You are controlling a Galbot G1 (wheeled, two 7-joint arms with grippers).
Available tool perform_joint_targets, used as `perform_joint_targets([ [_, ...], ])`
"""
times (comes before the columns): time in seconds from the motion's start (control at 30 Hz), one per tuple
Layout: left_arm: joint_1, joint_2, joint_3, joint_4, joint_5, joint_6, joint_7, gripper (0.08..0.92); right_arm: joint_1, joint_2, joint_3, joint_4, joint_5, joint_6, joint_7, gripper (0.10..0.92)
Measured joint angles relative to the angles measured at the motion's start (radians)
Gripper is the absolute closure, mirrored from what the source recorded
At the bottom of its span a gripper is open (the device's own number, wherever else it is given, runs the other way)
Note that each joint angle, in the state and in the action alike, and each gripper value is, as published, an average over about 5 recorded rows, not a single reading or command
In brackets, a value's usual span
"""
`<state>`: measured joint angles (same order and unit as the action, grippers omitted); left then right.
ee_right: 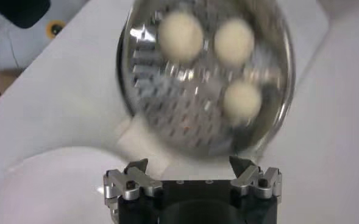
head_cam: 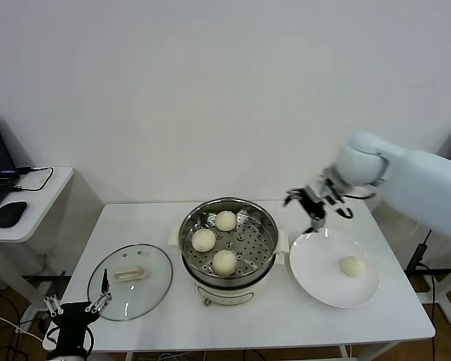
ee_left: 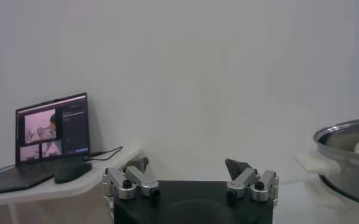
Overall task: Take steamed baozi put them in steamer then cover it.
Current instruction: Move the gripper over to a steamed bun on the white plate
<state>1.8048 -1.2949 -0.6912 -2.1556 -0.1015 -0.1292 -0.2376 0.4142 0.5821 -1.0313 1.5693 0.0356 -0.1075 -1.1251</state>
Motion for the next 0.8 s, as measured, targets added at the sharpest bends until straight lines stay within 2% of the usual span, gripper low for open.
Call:
perform_joint_targets([
  [0.37,0.004,0.008,-0.004,0.007,0.001,0.002,0.000,0.177,-0.340,-0.113,0.269,-0.080,-0.132,-0.026,0.007,0.203],
  [0.8,0.019,0.002,-0.025,0.014,0.001,0.004,0.001,0.177,-0.599,-0.076,0.475,-0.239,-0.265,-0.018,0.023,0.203],
])
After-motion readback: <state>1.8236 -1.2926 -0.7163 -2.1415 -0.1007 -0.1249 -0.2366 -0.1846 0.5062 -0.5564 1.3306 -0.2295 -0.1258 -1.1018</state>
